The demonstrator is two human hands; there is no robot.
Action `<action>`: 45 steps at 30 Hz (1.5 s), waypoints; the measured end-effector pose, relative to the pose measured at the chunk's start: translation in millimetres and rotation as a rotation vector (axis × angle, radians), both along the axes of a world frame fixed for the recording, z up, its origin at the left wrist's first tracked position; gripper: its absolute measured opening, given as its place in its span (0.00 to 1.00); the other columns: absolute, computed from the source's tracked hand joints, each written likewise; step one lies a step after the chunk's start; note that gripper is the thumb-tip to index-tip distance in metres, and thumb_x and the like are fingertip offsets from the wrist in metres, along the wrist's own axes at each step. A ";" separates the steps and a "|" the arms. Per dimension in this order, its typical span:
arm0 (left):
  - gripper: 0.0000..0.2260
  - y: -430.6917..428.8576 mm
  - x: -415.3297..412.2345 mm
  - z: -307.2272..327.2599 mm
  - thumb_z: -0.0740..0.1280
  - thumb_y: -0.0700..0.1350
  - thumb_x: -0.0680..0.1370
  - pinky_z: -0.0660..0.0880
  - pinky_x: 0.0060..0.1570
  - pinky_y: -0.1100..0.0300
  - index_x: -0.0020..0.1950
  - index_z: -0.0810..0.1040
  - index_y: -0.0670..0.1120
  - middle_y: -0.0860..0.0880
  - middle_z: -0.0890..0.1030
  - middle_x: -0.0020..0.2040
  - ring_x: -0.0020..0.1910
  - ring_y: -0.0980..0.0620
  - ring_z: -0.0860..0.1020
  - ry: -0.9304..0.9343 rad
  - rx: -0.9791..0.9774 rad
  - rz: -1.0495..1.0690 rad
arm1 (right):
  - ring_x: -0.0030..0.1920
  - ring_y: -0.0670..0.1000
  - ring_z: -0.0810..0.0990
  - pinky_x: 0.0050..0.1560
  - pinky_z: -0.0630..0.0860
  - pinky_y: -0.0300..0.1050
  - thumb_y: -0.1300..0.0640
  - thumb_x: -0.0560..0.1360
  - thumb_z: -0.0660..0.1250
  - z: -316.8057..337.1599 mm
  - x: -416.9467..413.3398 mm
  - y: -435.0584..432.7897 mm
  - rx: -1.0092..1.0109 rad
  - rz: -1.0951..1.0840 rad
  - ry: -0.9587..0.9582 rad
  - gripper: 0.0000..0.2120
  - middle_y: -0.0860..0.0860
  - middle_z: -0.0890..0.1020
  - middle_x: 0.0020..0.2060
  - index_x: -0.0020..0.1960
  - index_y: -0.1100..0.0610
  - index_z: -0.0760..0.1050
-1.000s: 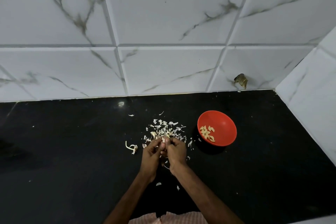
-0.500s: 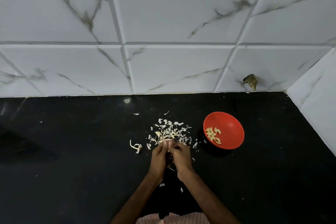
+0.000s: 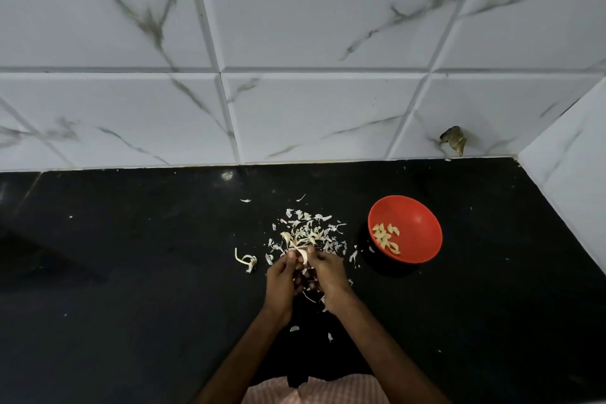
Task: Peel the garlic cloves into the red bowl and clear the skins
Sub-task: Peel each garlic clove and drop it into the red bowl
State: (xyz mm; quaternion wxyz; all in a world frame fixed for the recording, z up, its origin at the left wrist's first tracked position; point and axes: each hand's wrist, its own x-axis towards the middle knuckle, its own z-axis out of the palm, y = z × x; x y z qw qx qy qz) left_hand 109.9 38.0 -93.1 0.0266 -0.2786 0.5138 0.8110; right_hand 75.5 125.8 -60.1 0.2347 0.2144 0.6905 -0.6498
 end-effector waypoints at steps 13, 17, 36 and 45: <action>0.13 -20.4 -14.1 -15.9 0.63 0.27 0.80 0.82 0.45 0.61 0.56 0.80 0.42 0.44 0.83 0.53 0.47 0.47 0.84 0.013 -0.328 -0.110 | 0.36 0.47 0.82 0.38 0.82 0.44 0.64 0.76 0.73 -20.2 -3.7 18.7 0.023 -0.041 0.144 0.01 0.53 0.85 0.40 0.46 0.60 0.82; 0.12 -22.8 -15.0 -18.4 0.64 0.29 0.80 0.81 0.52 0.61 0.59 0.80 0.39 0.49 0.84 0.55 0.49 0.56 0.85 0.059 -0.468 -0.173 | 0.41 0.45 0.84 0.42 0.83 0.42 0.68 0.75 0.72 -23.7 -4.9 25.1 0.113 -0.052 0.240 0.06 0.51 0.86 0.44 0.48 0.59 0.84; 0.15 -12.8 -17.0 -17.8 0.70 0.32 0.77 0.80 0.43 0.66 0.50 0.82 0.53 0.51 0.87 0.43 0.42 0.55 0.85 0.198 -0.625 -0.253 | 0.47 0.43 0.83 0.46 0.76 0.28 0.70 0.73 0.73 -22.1 -11.5 35.3 0.303 -0.063 0.458 0.09 0.48 0.85 0.44 0.47 0.57 0.83; 0.13 -7.4 -30.1 3.5 0.59 0.49 0.85 0.74 0.55 0.62 0.64 0.79 0.47 0.55 0.81 0.58 0.56 0.58 0.78 0.248 -0.980 -0.350 | 0.45 0.41 0.83 0.46 0.74 0.27 0.70 0.72 0.74 -20.6 -13.9 45.3 0.345 -0.065 0.551 0.09 0.47 0.85 0.43 0.47 0.58 0.83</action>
